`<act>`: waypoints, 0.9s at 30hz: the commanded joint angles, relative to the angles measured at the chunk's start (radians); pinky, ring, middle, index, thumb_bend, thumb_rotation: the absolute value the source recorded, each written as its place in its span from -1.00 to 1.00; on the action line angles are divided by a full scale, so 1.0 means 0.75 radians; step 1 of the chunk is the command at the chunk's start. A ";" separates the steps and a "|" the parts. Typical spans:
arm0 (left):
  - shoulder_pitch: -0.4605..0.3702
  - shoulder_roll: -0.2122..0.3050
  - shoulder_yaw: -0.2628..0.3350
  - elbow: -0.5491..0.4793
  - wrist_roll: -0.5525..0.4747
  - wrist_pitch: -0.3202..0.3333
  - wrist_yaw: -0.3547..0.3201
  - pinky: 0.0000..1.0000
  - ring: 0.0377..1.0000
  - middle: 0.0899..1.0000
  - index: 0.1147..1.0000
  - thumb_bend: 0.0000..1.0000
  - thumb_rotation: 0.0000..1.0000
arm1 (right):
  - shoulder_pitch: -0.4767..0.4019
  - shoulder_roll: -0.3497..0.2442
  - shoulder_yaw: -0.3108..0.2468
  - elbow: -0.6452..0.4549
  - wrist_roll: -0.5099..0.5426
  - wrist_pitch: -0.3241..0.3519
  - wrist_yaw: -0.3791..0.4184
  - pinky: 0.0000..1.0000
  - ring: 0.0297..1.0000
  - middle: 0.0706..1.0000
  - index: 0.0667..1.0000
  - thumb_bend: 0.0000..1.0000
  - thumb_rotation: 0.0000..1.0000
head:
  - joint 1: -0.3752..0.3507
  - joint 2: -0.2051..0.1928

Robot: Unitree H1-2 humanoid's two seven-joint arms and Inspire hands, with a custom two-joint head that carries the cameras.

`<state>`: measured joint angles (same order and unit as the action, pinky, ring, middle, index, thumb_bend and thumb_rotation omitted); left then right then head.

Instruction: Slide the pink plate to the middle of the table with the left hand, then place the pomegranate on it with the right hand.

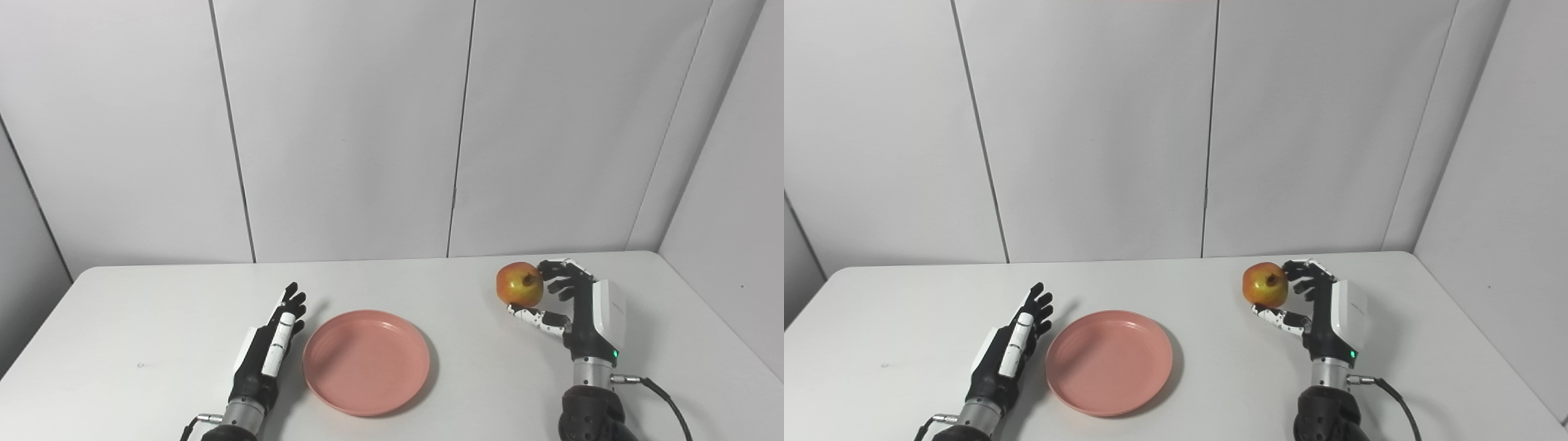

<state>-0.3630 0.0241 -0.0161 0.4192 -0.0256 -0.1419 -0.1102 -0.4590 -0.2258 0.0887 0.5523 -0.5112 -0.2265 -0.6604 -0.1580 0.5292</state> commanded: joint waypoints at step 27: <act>0.012 -0.010 -0.010 0.029 -0.016 -0.032 -0.026 1.00 0.99 0.98 0.97 0.12 1.00 | 0.009 0.071 0.082 -0.169 -0.067 -0.144 0.081 -0.15 -0.05 -0.16 -0.02 0.04 -1.00 | 0.003 0.001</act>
<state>-0.3633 0.0236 -0.0222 0.4199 -0.0261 -0.1433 -0.1272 -0.4245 -0.1669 0.1523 0.4659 -0.5547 -0.2821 -0.5963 -0.1565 0.5292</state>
